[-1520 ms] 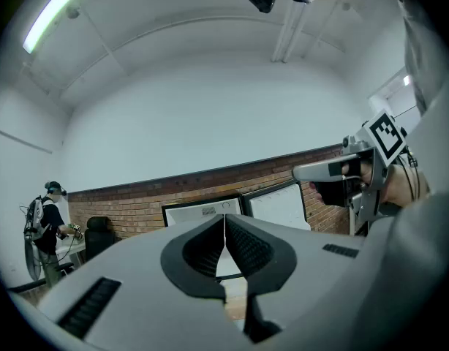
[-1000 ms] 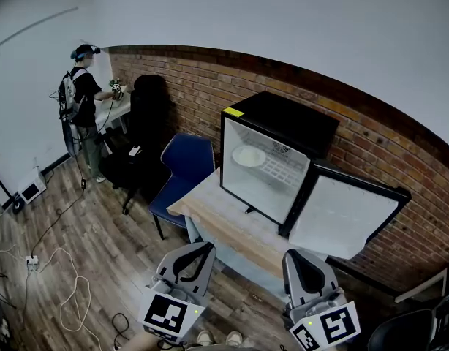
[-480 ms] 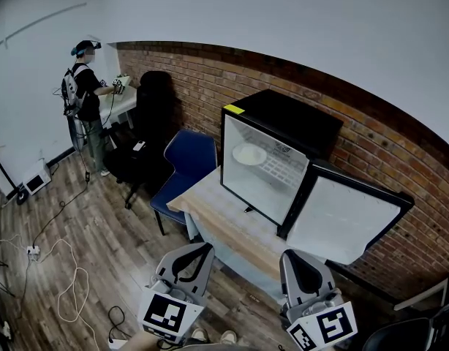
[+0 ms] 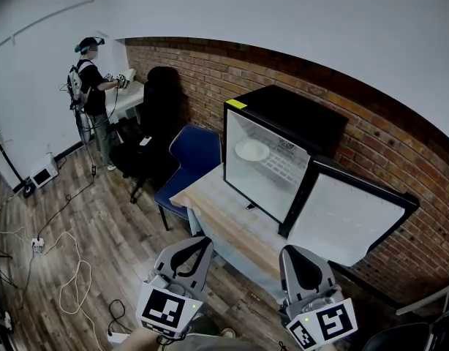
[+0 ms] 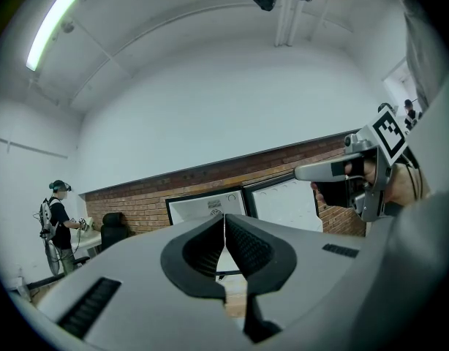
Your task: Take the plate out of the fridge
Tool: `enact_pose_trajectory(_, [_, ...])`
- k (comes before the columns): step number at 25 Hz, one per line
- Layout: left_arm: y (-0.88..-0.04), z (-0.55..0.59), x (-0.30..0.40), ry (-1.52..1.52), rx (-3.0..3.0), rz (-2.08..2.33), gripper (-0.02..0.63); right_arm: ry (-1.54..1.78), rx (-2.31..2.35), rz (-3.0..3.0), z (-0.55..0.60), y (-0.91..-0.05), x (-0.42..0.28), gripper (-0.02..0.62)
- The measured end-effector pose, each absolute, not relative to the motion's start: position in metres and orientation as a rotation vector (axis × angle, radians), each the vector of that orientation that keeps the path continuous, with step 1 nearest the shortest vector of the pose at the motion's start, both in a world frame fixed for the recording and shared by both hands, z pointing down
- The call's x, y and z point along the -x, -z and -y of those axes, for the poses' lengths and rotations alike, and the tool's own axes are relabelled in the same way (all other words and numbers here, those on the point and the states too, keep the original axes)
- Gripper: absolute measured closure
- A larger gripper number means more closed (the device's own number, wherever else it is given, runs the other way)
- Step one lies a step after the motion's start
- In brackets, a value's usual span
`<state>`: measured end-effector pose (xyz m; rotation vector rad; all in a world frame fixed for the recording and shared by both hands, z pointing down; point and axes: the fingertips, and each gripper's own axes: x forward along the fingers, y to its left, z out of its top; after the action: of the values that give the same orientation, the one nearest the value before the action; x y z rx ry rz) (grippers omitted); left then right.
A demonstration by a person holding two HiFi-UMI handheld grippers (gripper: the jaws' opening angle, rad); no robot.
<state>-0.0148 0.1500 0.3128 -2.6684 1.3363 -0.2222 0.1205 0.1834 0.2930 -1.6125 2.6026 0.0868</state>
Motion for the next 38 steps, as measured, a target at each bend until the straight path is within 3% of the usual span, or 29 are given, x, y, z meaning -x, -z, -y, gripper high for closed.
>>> enact_pose_trajectory(19, [-0.328,-0.111,0.000,0.244,2.644,-1.297,0.586,-0.091,1.593,-2.611,-0.140,-0.304,-0.127,0.565])
enact_pose_trajectory(38, [-0.343,0.007,0.009,0.259,2.717,-1.251,0.586,-0.043,1.692,-2.603,-0.024,-0.318,-0.120,0.565])
